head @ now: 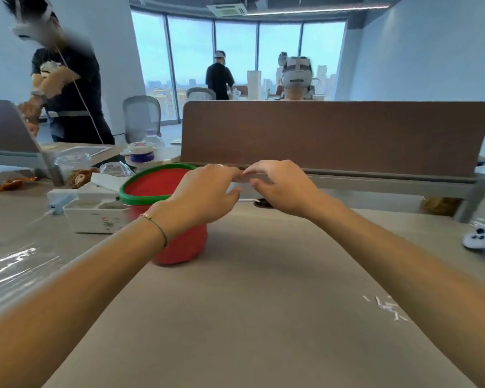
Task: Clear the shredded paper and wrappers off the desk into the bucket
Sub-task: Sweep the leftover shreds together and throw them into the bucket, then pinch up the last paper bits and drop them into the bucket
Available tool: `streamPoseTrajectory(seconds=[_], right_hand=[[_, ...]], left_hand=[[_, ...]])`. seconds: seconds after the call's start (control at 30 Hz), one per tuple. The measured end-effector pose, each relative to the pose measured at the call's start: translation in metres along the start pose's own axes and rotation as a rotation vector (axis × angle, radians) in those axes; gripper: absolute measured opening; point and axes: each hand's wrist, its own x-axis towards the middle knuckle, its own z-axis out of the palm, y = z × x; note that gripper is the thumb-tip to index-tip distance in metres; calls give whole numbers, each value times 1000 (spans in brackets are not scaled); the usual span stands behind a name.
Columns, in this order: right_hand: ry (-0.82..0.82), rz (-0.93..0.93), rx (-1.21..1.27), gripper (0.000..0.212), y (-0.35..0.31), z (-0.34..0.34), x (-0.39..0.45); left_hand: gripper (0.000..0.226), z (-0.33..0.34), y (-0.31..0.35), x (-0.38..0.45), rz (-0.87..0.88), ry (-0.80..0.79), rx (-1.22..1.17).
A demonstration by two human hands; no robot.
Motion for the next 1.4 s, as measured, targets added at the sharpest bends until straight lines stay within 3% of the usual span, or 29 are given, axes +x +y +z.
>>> streamPoseTrajectory(seconds=[0.43,0.57,0.73,0.9,1.07,1.17,1.23,1.4], right_hand=[[20,454,-113,32,111,-52,-204],[-199,601,-207,48,129,-56,-265],[-467,770,-320,65,131,-45,-337],[-477,719,-303,63,133,-18,-329],[-470,603,-292,64,132,-3,-315],[-315,554,-255,69,139,-4,-308],[-216,506,-402,72,143,-4,-301],[-234,367,-628,73,146,3,-276]], left_hand=[[51,98,162,3,265,-259,-157],[76,129,188,-14,377,-542,-163],[91,162,202,-44,437,-679,-112],[97,174,224,-44,479,-673,-124],[79,178,214,-43,496,-638,-217],[69,182,196,-37,393,-547,-286],[64,184,190,-35,358,-506,-315],[56,189,185,-36,373,-483,-317]])
